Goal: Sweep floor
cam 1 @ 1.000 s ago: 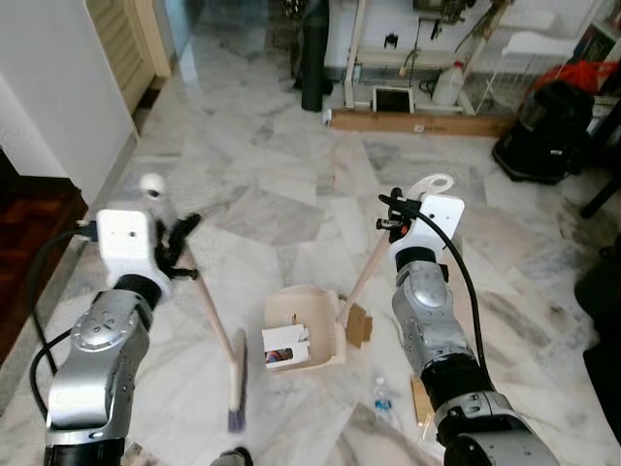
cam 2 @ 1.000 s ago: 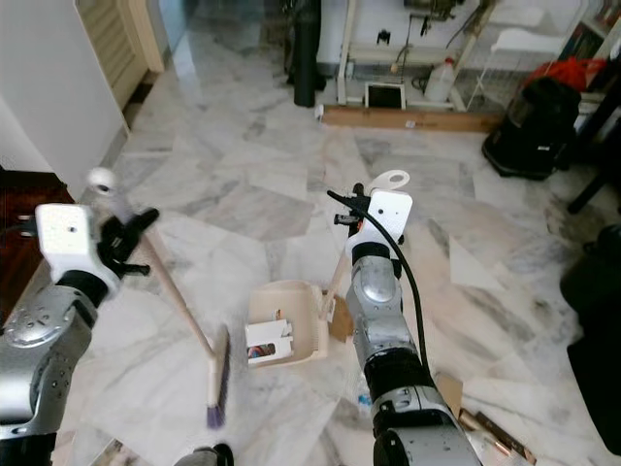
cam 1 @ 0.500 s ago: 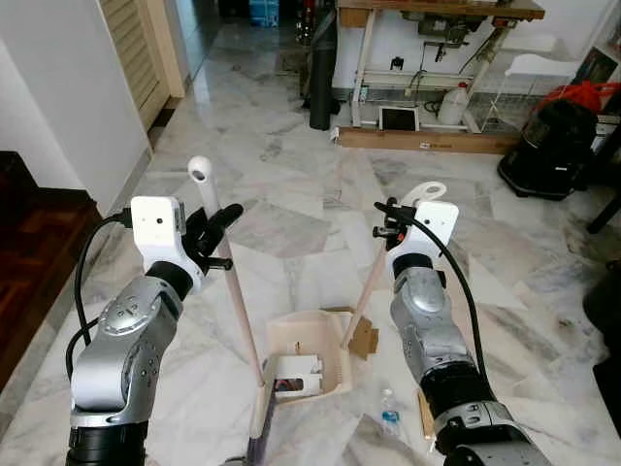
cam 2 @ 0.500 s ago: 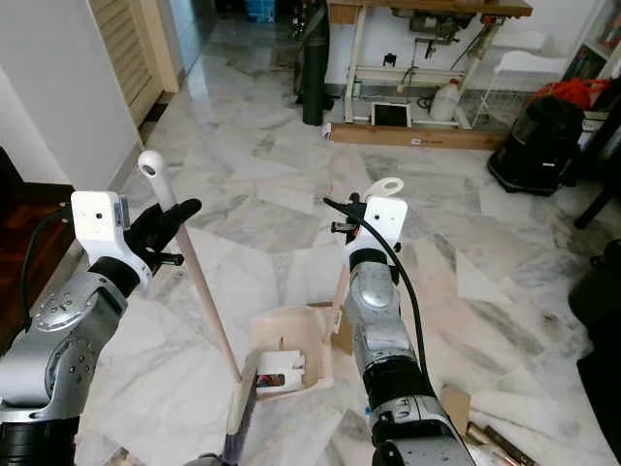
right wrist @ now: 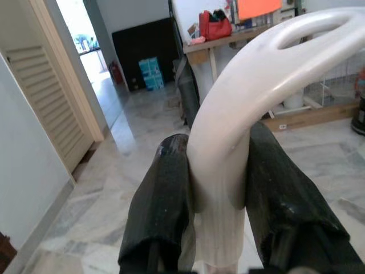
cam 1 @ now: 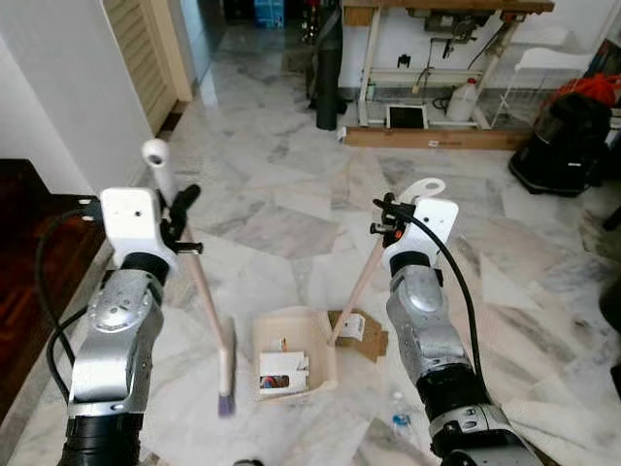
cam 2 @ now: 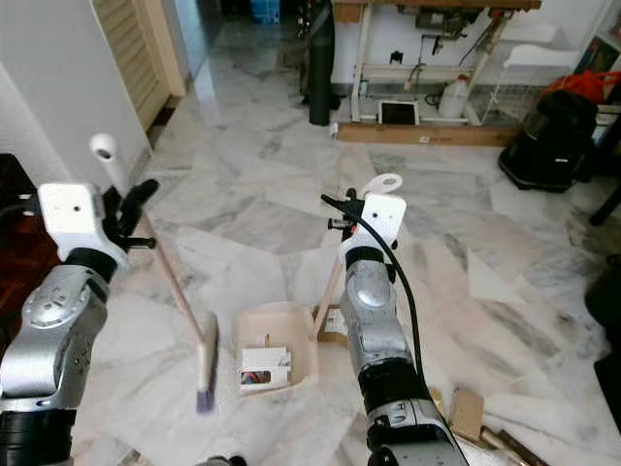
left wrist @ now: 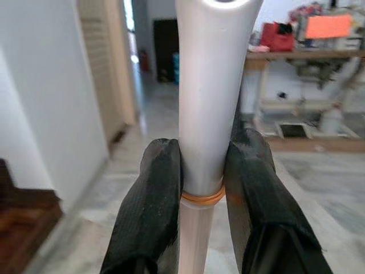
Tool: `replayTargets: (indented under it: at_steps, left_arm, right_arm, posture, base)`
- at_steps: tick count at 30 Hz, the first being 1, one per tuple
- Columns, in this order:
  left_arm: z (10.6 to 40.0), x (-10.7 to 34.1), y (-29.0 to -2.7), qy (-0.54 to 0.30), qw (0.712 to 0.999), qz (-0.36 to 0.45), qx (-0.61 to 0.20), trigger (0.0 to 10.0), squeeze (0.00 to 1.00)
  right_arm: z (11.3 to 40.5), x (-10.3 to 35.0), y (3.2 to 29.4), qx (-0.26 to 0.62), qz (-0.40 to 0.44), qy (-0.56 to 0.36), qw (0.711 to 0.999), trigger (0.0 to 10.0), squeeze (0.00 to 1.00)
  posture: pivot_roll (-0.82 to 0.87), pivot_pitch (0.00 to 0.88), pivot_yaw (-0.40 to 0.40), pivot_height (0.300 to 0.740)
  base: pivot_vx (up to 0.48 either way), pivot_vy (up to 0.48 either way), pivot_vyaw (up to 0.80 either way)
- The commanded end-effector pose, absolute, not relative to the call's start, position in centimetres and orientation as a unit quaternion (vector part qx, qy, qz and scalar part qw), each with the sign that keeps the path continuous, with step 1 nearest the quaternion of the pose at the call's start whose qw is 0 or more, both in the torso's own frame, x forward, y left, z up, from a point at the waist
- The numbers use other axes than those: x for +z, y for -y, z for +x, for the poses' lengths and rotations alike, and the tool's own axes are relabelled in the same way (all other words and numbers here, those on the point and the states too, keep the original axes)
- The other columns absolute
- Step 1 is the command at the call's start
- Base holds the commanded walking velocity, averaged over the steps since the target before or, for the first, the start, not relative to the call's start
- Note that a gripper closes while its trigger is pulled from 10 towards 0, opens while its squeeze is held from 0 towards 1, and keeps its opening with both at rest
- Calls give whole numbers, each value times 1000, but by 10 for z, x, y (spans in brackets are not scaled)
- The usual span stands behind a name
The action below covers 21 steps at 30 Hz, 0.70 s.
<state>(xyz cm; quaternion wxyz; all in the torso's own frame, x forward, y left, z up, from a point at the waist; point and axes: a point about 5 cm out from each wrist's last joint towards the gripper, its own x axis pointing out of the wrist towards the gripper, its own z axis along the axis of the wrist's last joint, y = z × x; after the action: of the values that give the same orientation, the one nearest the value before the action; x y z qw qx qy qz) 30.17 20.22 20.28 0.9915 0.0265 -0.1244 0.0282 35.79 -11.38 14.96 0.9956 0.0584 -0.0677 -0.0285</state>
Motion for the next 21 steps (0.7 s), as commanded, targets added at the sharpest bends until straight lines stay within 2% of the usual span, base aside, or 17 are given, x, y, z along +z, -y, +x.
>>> replayTargets:
  at_steps: [1, 9, 19, 21]
  left_arm:
    - [299, 201, -207, 138, 989, 38, 46, 10000, 0]
    - [294, 175, -204, 119, 990, 49, 54, 10000, 0]
    - [297, 172, -191, 125, 990, 50, 35, 10000, 0]
    - [295, 171, -192, 125, 990, 51, 36, 10000, 0]
  right_arm:
    - [355, 168, 119, -34, 63, 117, 991, 10000, 0]
    - [339, 170, 126, -35, 66, 135, 988, 10000, 0]
    - [331, 172, 130, -30, 58, 133, 989, 10000, 0]
    - [329, 171, 129, -28, 57, 129, 990, 10000, 0]
  posture:
    - [-8, 0, 38, 740]
    - [-67, 0, 32, 740]
    - [-78, 0, 33, 740]
    - [-73, 0, 33, 740]
  base:
    - [0, 0, 0]
    - [0, 0, 0]
    - [0, 0, -58]
    - [0, 0, 800]
